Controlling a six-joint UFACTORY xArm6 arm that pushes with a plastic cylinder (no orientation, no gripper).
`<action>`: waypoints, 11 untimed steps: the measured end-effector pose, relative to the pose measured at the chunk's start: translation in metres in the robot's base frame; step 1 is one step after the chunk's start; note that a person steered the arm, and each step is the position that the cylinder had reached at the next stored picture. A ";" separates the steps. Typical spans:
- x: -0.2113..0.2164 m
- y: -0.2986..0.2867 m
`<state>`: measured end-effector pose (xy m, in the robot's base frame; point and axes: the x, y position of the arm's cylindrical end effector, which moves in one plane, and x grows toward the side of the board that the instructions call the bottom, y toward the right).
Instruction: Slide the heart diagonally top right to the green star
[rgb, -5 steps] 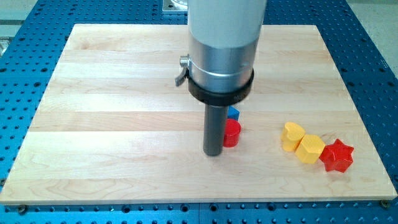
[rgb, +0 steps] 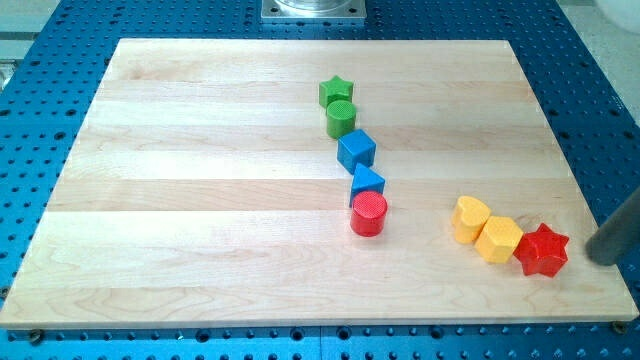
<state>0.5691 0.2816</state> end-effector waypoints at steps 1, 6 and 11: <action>0.009 -0.028; 0.001 -0.149; -0.007 -0.239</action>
<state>0.5624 0.0429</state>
